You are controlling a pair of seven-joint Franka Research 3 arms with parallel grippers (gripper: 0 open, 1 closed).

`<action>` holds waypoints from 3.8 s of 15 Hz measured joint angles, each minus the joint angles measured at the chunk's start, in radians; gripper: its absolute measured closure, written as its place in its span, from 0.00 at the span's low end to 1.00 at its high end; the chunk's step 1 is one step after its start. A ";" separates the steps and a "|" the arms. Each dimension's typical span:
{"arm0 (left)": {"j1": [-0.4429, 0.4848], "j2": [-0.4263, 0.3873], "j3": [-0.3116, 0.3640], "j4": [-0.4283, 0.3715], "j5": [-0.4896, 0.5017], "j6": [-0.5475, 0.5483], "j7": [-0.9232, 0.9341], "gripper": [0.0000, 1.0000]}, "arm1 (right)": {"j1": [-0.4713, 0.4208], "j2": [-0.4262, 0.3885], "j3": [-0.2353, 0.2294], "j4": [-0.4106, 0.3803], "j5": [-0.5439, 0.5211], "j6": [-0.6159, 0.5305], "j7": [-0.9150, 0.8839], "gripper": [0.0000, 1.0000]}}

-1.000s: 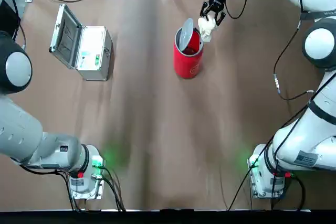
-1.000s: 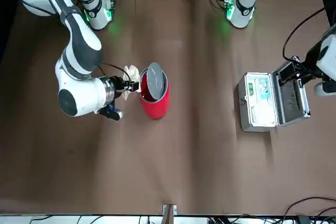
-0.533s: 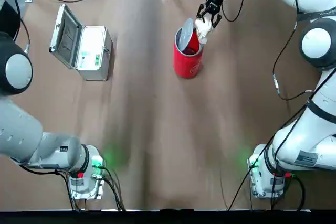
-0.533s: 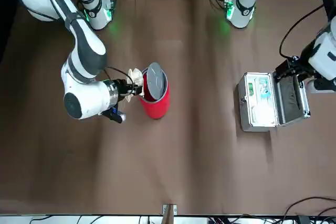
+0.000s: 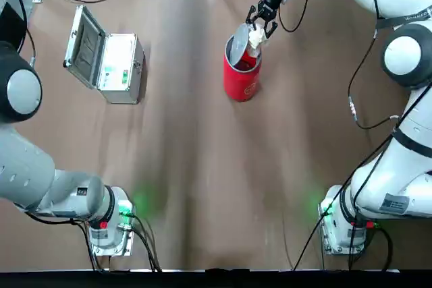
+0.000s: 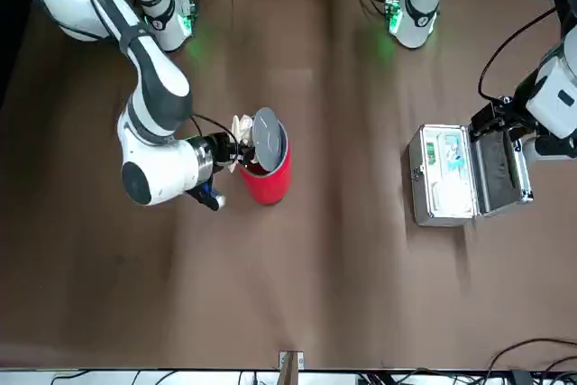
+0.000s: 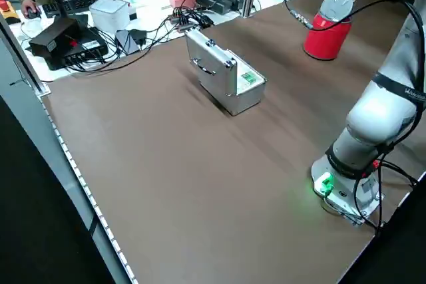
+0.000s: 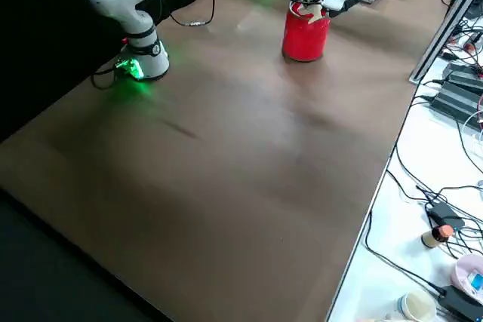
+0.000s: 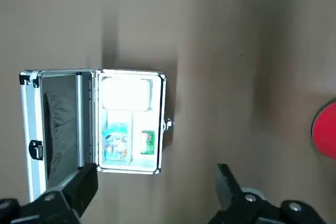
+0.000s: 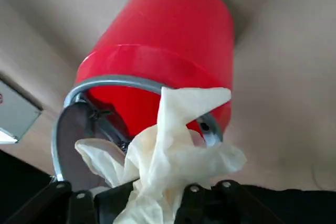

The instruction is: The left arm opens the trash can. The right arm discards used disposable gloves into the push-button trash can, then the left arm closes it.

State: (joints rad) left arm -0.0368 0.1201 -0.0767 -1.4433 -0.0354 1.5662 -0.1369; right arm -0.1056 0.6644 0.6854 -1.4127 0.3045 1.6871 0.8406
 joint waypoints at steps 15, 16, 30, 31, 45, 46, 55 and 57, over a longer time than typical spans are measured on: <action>0.003 -0.001 -0.004 -0.001 0.000 0.000 0.000 0.00 | -0.001 0.054 -0.012 0.000 0.112 0.003 0.057 0.99; 0.005 -0.001 -0.004 -0.001 0.000 0.000 0.000 0.00 | -0.001 0.056 -0.012 0.000 0.120 0.002 0.062 0.99; 0.005 -0.001 -0.008 -0.001 0.000 0.000 0.000 0.00 | 0.006 0.094 -0.014 0.000 0.146 0.000 0.157 0.97; 0.005 -0.001 -0.008 -0.001 0.000 0.000 0.000 0.00 | 0.006 0.095 -0.016 0.000 0.146 0.000 0.174 0.96; 0.003 -0.001 -0.009 -0.002 0.000 0.000 0.000 0.00 | 0.003 0.097 -0.029 0.015 0.146 -0.024 0.227 0.25; 0.003 -0.001 -0.009 -0.002 0.000 0.000 0.000 0.00 | 0.003 0.097 -0.029 0.022 0.146 -0.040 0.231 0.25; 0.003 -0.001 -0.009 -0.003 0.000 0.000 0.000 0.00 | -0.059 0.093 -0.029 0.159 0.084 -0.206 0.204 0.26; 0.005 -0.001 -0.009 -0.003 0.000 0.000 0.000 0.00 | -0.089 0.091 -0.029 0.204 0.005 -0.231 0.155 0.26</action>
State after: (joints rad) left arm -0.0323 0.1188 -0.0852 -1.4458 -0.0353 1.5662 -0.1369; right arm -0.1943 0.7556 0.6566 -1.2087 0.3092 1.4559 0.9957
